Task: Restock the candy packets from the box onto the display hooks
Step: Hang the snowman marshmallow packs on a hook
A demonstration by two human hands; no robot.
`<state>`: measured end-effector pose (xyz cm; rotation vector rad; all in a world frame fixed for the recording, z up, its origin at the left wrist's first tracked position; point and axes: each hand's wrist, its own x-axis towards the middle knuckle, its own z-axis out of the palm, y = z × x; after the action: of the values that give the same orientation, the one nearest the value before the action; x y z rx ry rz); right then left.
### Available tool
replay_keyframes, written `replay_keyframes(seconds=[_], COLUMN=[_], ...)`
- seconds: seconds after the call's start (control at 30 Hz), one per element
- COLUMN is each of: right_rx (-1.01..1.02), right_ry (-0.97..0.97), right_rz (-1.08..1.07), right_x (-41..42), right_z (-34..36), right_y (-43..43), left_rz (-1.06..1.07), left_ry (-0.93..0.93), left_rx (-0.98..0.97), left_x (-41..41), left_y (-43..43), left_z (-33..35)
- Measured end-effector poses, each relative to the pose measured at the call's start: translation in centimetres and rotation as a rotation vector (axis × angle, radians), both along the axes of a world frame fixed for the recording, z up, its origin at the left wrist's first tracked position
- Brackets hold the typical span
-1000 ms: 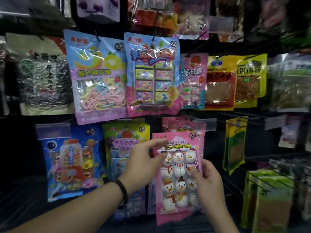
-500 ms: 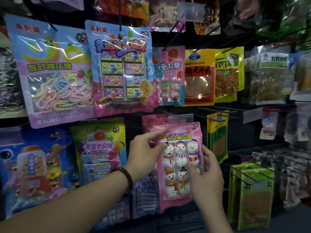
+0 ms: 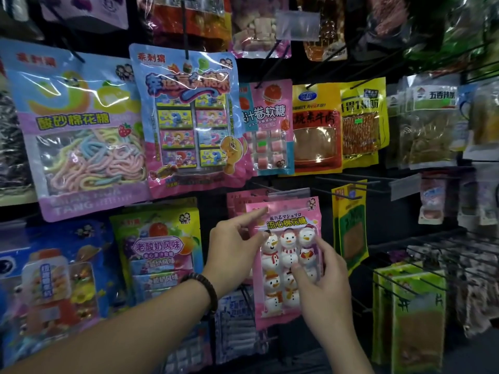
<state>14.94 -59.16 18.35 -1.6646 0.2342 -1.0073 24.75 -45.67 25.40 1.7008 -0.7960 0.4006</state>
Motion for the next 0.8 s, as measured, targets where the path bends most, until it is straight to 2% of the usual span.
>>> replay_keyframes(seconds=[0.33,0.8], right_rx=[-0.03,-0.101], right_ry=[0.013,0.072], right_rz=[0.039,-0.012], right_x=[0.5,1.2], right_z=[-0.3,-0.6], right_y=[0.5,0.8], left_rz=[0.019,0.084], left_ry=[-0.029,-0.038], left_rx=[0.009,0.044], left_x=[0.9,1.5], left_y=[-0.4,-0.5], left_z=[0.2,0.1])
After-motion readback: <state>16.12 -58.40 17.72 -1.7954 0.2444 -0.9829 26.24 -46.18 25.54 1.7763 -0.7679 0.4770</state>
